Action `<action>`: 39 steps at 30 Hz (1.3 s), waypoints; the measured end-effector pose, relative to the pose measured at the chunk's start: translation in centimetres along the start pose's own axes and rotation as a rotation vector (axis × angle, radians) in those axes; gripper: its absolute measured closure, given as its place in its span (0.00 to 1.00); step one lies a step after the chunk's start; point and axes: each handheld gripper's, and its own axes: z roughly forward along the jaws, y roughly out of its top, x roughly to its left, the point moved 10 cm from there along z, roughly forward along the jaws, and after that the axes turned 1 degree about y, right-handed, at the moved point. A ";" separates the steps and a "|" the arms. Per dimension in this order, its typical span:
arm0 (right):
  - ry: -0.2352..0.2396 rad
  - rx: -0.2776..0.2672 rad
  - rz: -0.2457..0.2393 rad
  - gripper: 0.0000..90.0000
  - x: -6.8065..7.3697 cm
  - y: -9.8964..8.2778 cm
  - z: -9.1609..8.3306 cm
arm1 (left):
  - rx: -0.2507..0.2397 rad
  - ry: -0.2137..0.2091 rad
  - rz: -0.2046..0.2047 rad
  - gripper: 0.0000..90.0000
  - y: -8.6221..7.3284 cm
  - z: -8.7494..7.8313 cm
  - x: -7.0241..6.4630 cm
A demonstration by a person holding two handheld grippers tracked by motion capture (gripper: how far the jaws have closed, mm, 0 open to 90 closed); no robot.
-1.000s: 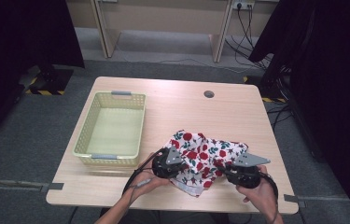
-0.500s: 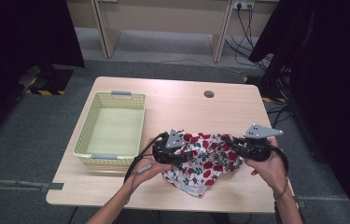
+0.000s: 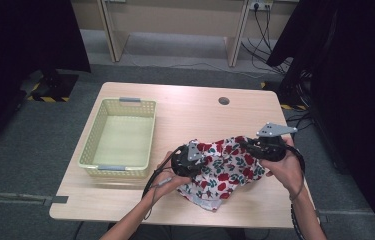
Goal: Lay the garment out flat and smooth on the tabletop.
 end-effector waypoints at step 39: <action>0.068 0.118 0.121 0.38 3.5 -9.7 2.9 | -0.093 -0.102 -0.086 0.97 2.3 -1.0 0.6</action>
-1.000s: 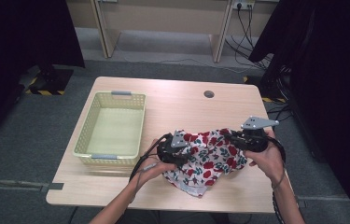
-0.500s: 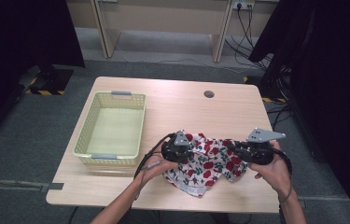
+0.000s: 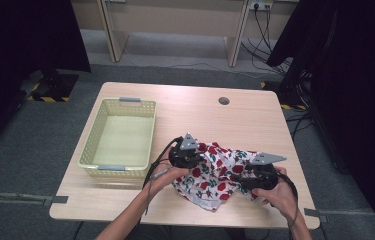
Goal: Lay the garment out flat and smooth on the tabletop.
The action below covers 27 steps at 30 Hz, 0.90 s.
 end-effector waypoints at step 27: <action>0.074 -0.166 -0.209 0.93 3.2 6.8 -8.1 | -0.070 -0.019 0.134 0.96 3.7 -7.6 -2.8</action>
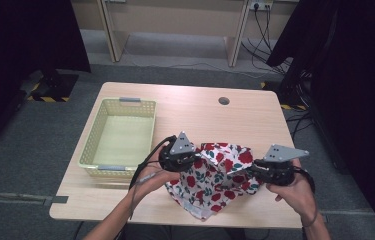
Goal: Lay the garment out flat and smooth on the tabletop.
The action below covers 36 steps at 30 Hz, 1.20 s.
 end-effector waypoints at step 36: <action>-0.268 0.225 0.185 0.63 -16.3 1.1 7.8 | 0.187 0.320 -0.103 0.77 1.9 11.0 14.0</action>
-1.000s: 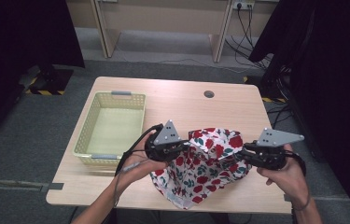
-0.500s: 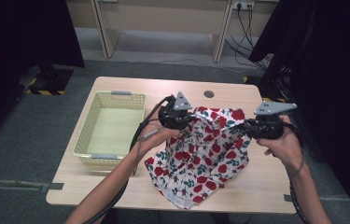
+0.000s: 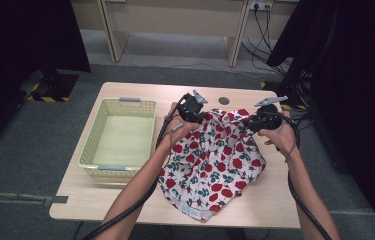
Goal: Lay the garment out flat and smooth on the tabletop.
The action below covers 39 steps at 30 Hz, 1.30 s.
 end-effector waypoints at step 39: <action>0.145 -0.008 -0.023 0.30 14.9 -9.3 -0.6 | 0.105 -0.077 0.081 0.23 -13.1 -2.5 -7.1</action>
